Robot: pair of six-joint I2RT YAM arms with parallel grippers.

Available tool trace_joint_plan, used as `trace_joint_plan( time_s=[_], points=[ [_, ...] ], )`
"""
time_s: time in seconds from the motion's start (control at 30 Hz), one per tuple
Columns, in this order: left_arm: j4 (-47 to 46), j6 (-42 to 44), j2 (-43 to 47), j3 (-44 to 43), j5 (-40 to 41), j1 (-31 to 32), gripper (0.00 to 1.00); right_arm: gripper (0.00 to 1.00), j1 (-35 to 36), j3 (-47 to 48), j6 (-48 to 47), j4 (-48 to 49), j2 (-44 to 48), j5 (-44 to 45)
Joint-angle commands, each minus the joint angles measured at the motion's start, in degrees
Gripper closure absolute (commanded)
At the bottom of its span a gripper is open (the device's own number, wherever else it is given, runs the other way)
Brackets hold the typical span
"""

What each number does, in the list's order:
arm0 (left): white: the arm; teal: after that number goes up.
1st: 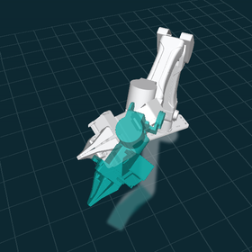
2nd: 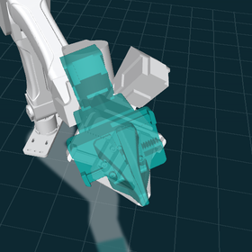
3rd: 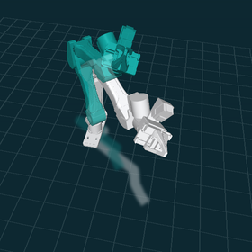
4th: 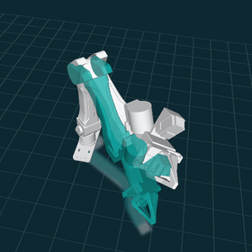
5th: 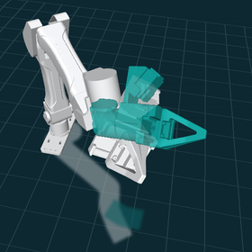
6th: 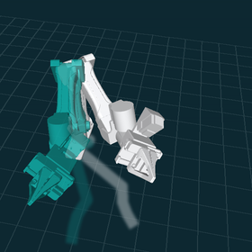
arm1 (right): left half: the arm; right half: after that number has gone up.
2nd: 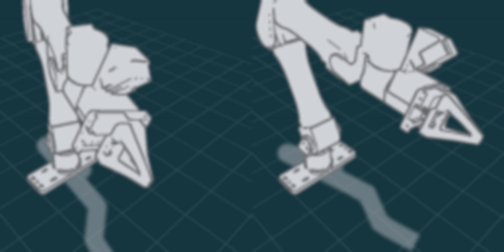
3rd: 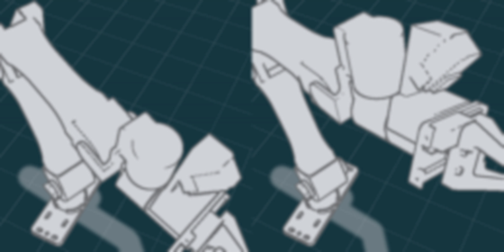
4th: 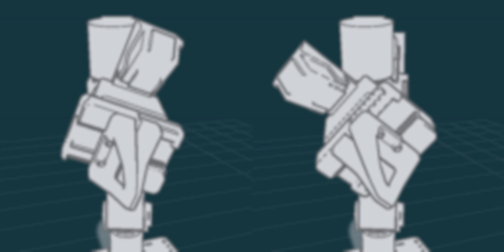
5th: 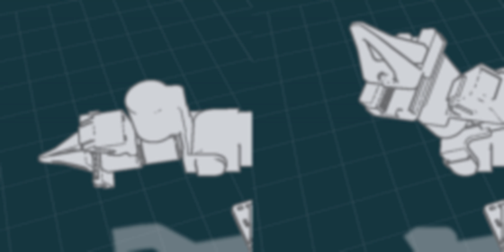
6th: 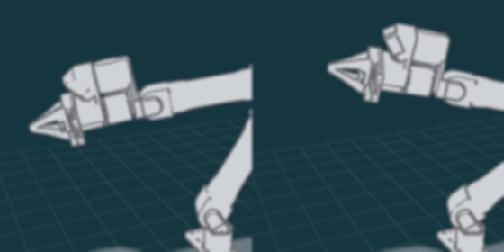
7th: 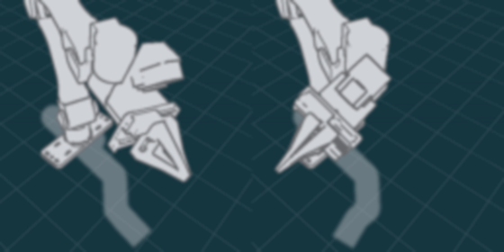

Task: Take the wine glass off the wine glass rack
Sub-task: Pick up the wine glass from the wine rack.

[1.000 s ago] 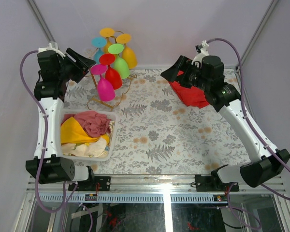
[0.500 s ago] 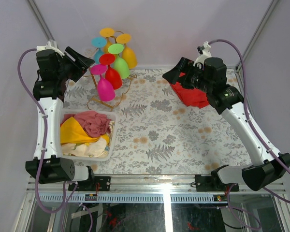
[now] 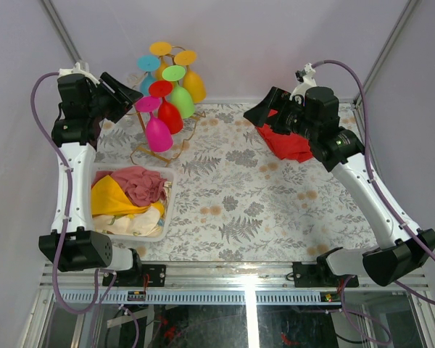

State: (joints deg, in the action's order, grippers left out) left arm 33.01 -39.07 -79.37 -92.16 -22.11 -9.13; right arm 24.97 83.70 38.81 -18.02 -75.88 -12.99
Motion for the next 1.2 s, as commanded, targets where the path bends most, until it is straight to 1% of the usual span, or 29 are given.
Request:
trace_joint_plan(
  time_s=[0.0, 0.13, 0.23, 0.43, 0.5, 0.67, 1.17],
  points=[
    [-0.6, 1.1, -0.7, -0.7, -1.8, -0.1, 0.45, 0.09, 0.4, 0.0, 0.0, 2.0, 0.1, -0.3],
    [-1.0, 0.9, -0.6, -0.1, -1.5, 0.0, 0.47, 0.09, 0.3, -0.1, -0.1, 2.0, 0.0, -0.4],
    [-1.3, 0.8, -0.6, 0.3, -1.7, 0.2, 0.51, 0.09, 0.3, 0.0, -0.2, 2.0, -0.1, -0.4],
    [-1.9, 0.4, -0.6, 1.5, -2.1, 0.2, 0.53, 0.09, 0.3, 0.0, -0.3, 2.0, -0.1, -0.4],
    [-2.2, 0.2, -0.5, 1.8, -2.4, 0.2, 0.58, 0.08, 0.3, -0.1, -0.3, 1.9, -0.1, -0.4],
    [-3.1, -0.7, -0.5, 2.4, -3.3, 0.2, 0.63, 0.09, 0.4, -0.1, -0.3, 1.8, 0.0, -0.5],
    [-3.6, -1.4, -0.5, 3.3, -3.1, 0.2, 0.63, 0.08, 0.3, -0.4, -0.7, 1.7, 0.3, -0.1]
  ],
)
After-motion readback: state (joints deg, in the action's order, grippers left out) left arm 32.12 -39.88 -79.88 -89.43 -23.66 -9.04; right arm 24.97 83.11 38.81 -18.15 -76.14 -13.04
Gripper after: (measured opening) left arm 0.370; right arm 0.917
